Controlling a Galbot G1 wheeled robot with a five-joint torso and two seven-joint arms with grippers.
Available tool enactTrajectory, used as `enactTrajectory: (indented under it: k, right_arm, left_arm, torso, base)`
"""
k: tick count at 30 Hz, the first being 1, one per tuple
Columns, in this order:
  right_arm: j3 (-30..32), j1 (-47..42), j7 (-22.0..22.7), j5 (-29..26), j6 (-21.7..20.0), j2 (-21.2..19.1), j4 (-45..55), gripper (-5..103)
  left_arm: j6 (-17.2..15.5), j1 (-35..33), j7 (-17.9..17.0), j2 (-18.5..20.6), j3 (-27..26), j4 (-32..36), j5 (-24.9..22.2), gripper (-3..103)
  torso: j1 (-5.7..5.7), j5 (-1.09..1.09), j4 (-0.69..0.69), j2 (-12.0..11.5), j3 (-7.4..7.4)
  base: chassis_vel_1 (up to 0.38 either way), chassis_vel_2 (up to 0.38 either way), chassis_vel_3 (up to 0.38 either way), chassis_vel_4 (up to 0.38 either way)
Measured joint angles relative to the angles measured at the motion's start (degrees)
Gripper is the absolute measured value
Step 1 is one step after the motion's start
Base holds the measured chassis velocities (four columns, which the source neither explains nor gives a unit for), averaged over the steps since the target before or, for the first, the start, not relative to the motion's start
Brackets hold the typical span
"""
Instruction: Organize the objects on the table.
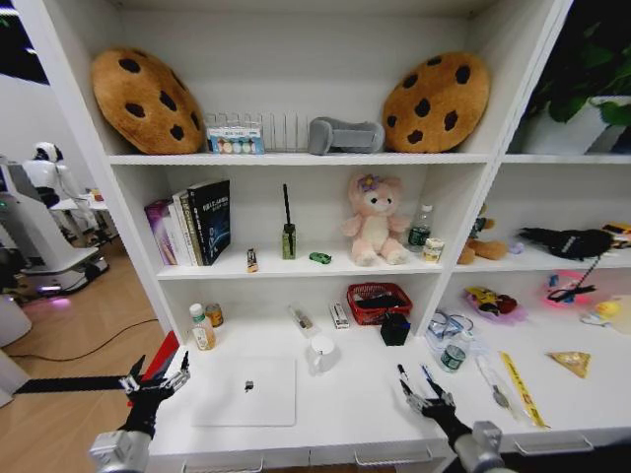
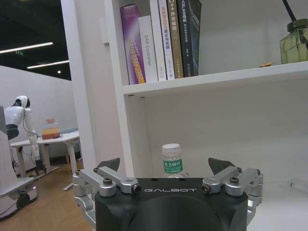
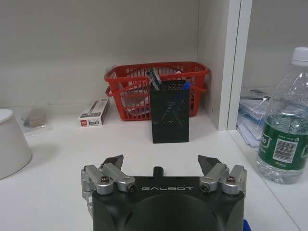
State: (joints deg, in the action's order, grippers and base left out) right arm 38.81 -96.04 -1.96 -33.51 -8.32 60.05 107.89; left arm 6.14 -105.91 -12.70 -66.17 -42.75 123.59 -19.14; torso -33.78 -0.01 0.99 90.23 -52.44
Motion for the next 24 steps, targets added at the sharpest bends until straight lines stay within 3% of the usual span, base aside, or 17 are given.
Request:
enactTrajectory:
  k: [6, 12, 24]
  right_arm:
    - [-3.3, 5.4, 4.6, -3.5, -4.3, -1.4, -1.2, 87]
    - [-6.1, 8.9, 6.1, -7.1, -7.0, -2.9, -2.7, 86]
    - [-10.0, 11.7, 9.1, -8.7, -8.3, -2.7, -4.4, 85]
  left_arm:
    - [0.1, 0.0, 0.2, 0.1, 0.2, -1.0, 0.0, 100]
    - [0.0, 0.4, 0.3, 0.2, 0.3, -1.5, 0.2, 100]
    - [0.1, 0.7, 0.0, 0.1, 0.2, -2.3, 0.5, 100]
  torso:
    - [0.00, 0.00, 0.00, 0.0, 0.00]
    - [0.00, 0.00, 0.01, 0.0, 0.00]
    - [0.00, 0.00, 0.02, 0.0, 0.01]
  base:
    - [0.000, 0.000, 0.000, 0.000]
    - [0.000, 0.000, 0.000, 0.000]
    - [0.000, 0.000, 0.000, 0.000]
